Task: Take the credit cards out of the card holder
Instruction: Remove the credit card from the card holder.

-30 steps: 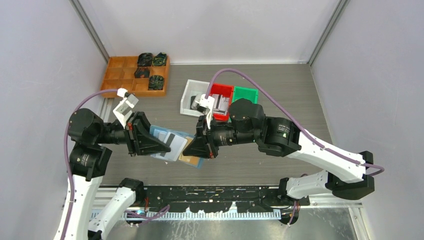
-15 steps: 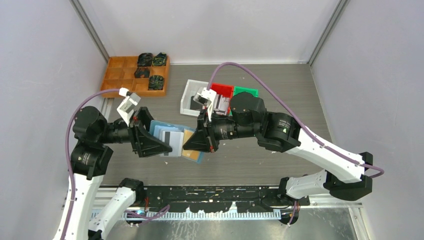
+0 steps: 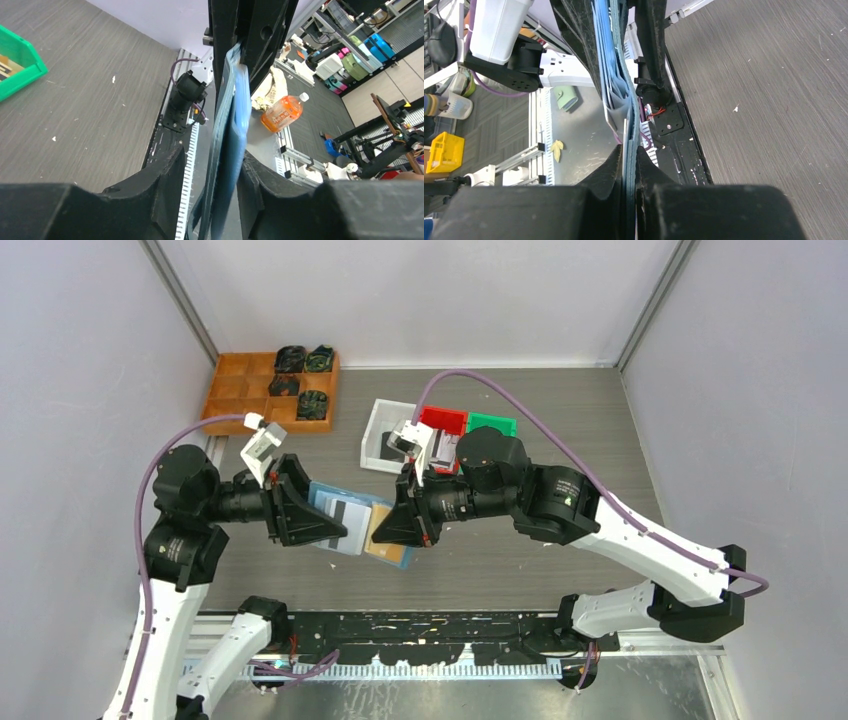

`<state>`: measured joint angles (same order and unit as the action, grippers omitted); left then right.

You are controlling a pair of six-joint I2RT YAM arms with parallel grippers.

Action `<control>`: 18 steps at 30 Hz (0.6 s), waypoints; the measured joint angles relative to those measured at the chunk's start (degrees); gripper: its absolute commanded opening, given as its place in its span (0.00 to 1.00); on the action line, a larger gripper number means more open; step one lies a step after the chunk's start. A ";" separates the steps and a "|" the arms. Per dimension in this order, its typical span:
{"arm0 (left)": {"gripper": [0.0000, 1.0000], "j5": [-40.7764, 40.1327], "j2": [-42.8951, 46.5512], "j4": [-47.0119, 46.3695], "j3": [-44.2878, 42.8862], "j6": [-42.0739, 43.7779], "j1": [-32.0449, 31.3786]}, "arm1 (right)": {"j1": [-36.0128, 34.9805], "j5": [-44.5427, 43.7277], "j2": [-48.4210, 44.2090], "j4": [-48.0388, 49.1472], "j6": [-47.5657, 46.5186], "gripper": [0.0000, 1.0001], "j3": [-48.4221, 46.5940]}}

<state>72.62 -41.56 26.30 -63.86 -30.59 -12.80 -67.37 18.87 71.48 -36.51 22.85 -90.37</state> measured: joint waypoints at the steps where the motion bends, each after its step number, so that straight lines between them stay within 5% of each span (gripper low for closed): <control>1: 0.44 0.57 -0.11 -0.70 0.04 -0.79 0.02 | 0.00 0.31 0.00 0.20 0.02 0.01 0.15; 9: 0.47 2.49 -0.37 -3.78 0.55 -3.61 0.02 | 0.90 1.60 0.15 1.79 0.61 0.01 0.39; 13: 0.29 2.58 -0.11 -3.82 1.44 -3.69 0.02 | 1.84 2.12 0.28 2.29 1.31 0.01 0.39; 18: 0.06 3.17 -0.11 -3.89 1.55 -3.63 0.02 | 2.64 2.97 0.31 2.91 1.60 0.24 1.16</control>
<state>75.79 -41.67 22.41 -62.30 -34.22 -12.78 -64.73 21.85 71.79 -33.61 24.45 -89.21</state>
